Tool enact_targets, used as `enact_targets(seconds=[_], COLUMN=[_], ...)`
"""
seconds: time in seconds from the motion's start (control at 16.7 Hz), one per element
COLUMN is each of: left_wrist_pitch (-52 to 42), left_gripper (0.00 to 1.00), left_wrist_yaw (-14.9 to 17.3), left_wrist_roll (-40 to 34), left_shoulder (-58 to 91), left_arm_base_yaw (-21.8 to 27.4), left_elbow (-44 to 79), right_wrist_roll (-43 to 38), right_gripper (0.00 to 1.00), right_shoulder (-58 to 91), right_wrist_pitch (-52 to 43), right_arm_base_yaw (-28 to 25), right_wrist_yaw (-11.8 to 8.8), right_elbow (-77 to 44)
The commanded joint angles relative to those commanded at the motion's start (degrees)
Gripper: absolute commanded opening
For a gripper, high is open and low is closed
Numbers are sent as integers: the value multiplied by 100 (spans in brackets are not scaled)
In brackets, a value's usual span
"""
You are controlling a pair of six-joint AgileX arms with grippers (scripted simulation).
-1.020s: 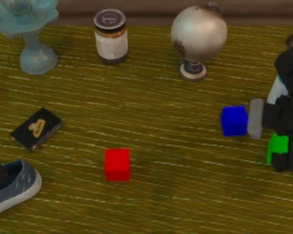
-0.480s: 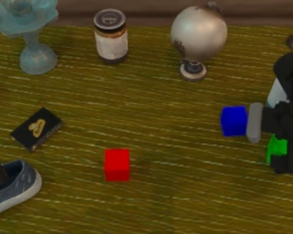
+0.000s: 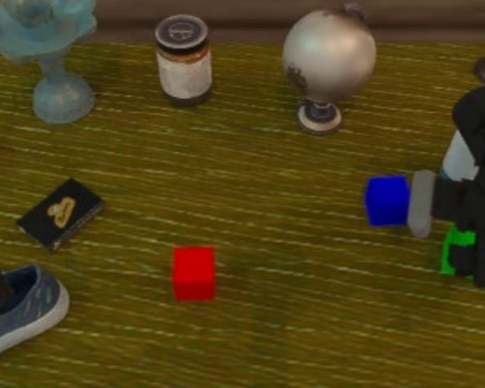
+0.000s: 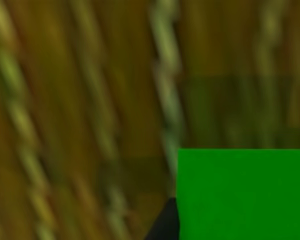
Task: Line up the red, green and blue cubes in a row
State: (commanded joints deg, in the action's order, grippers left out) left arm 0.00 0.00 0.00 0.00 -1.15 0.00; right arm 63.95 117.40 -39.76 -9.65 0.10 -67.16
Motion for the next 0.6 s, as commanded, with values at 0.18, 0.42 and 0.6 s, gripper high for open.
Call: enact_targets(seconds=[0.18, 0.42, 0.6], left_wrist_pitch=[0, 0, 0], left_gripper=[100, 100, 100], left_wrist_yaw=[0, 0, 0], left_wrist_roll=[0, 0, 0], left_shoulder=[0, 0, 0], left_arm_base_yaw=[0, 0, 0], left_elbow=[0, 0, 0], right_wrist_roll=[0, 0, -21], right_gripper=[0, 0, 0], right_shoulder=[0, 0, -44], right_wrist_pitch=[0, 0, -41], right_arm_base_yaw=[0, 0, 7], right_wrist_yaw=[0, 0, 2], right_elbow=[0, 0, 3])
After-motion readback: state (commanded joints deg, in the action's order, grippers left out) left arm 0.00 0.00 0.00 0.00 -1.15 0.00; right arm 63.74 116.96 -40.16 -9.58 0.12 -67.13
